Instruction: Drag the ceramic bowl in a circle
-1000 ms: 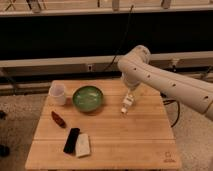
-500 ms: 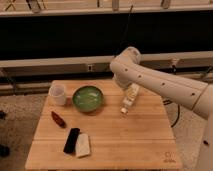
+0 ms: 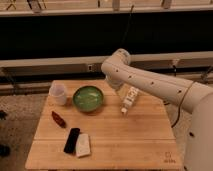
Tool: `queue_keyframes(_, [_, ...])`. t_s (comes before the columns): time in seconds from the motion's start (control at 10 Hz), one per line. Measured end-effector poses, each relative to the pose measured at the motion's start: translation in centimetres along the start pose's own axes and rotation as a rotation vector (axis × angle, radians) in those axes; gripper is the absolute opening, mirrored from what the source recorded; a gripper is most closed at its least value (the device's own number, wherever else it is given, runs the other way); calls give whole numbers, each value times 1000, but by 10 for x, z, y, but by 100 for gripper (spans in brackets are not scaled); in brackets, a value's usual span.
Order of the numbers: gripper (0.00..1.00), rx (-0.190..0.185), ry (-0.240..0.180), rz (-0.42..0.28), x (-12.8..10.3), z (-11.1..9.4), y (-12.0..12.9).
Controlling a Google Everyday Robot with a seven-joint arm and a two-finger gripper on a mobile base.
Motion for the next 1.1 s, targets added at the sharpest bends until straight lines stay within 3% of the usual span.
queue_keyframes(0.9, [80, -38, -66, -108, -46, 37, -24])
queue_keyframes(1.1, [80, -58, -74, -115, -44, 43, -20])
